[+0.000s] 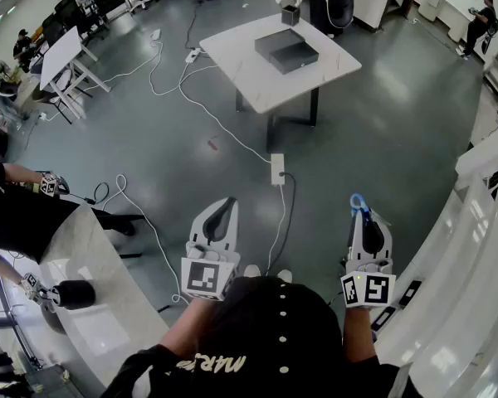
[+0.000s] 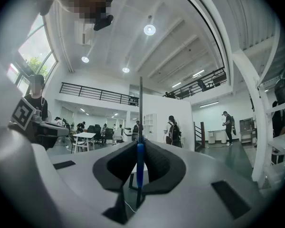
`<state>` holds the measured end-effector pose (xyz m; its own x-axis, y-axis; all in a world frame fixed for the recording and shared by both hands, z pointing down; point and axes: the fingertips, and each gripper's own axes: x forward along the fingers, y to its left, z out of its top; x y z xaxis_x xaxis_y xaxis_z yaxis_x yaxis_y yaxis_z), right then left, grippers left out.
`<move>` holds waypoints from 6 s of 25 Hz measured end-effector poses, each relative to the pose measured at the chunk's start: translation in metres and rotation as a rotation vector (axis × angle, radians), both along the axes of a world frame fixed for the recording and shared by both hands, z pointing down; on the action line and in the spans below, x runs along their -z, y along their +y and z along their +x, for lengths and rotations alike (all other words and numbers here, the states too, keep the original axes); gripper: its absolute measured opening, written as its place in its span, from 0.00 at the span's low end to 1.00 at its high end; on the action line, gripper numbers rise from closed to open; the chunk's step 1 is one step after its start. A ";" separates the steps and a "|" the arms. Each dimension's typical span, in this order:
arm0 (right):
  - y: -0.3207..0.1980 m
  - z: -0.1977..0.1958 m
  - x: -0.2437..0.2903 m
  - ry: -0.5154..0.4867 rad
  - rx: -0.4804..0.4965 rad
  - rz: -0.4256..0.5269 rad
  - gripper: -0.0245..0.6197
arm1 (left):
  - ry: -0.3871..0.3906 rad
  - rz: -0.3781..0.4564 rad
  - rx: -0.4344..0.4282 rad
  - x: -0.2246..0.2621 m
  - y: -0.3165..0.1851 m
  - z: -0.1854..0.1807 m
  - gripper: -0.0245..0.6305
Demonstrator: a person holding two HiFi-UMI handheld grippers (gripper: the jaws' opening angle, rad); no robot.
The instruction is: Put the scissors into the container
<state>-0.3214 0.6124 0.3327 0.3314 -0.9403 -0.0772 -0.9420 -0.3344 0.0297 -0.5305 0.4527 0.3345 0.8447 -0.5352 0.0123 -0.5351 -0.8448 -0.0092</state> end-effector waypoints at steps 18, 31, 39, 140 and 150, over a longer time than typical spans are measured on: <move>0.005 0.028 0.001 -0.023 0.014 0.017 0.12 | -0.027 0.012 0.012 0.002 0.006 0.026 0.09; -0.004 0.057 -0.015 -0.038 0.055 -0.001 0.12 | -0.076 -0.029 0.060 -0.028 0.009 0.039 0.09; -0.042 0.085 -0.021 -0.035 0.038 -0.001 0.12 | -0.073 -0.040 0.049 -0.034 -0.038 0.074 0.09; -0.391 0.585 -0.016 -0.064 0.005 0.007 0.12 | -0.062 -0.044 0.010 -0.042 -0.406 0.578 0.09; -0.452 0.597 -0.018 -0.050 0.125 -0.002 0.12 | -0.059 -0.052 0.100 -0.046 -0.443 0.577 0.09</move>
